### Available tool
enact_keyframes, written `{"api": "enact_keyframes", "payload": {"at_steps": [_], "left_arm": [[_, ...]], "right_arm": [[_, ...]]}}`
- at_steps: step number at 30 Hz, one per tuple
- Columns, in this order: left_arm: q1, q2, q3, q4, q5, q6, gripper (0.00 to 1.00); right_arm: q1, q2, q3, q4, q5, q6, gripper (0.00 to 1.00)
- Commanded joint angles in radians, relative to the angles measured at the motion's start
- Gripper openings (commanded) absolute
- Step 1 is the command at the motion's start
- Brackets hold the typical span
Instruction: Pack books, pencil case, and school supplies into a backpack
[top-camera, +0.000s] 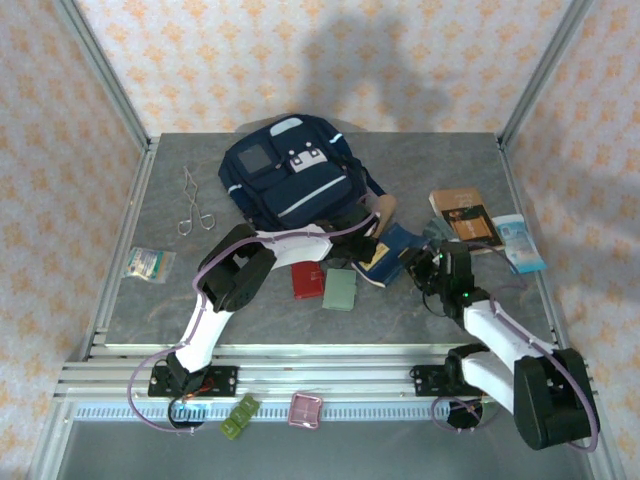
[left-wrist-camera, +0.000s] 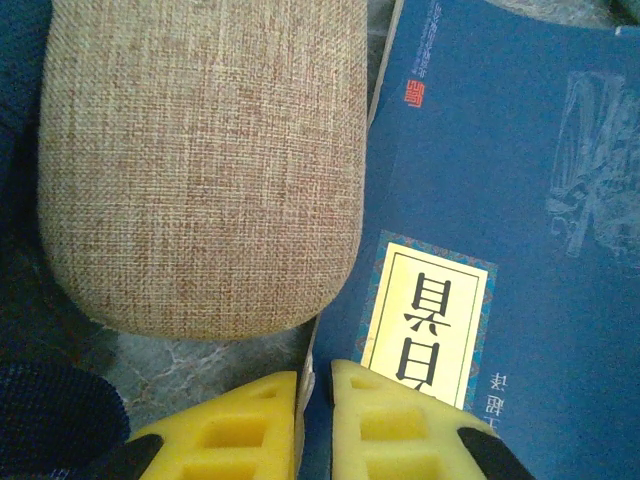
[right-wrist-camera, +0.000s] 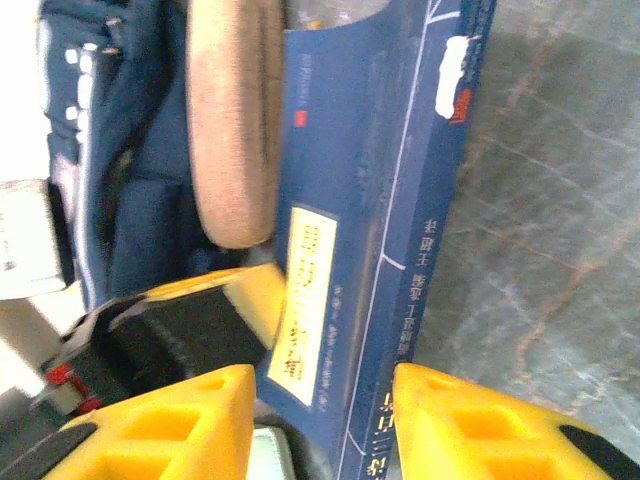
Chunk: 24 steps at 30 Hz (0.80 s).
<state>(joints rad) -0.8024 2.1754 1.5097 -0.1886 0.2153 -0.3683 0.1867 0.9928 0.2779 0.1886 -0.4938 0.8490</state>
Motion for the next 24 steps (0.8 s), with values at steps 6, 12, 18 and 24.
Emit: {"api": "enact_keyframes", "payload": {"at_steps": [6, 12, 18, 24], "left_arm": [[-0.054, 0.053, -0.036, -0.043, 0.134, -0.014, 0.13], [-0.054, 0.057, -0.037, -0.035, 0.138, -0.018, 0.12], [-0.054, 0.055, -0.034, -0.032, 0.138, -0.018, 0.12], [-0.054, 0.054, -0.036, -0.031, 0.139, -0.018, 0.12]], "right_arm": [[0.030, 0.103, -0.007, 0.170, -0.146, 0.024, 0.37], [0.059, 0.214, 0.043, 0.089, -0.086, 0.005, 0.34], [0.066, 0.246, 0.134, -0.138, 0.041, -0.025, 0.35], [0.076, 0.298, 0.137, -0.167, 0.062, 0.002, 0.25]]}}
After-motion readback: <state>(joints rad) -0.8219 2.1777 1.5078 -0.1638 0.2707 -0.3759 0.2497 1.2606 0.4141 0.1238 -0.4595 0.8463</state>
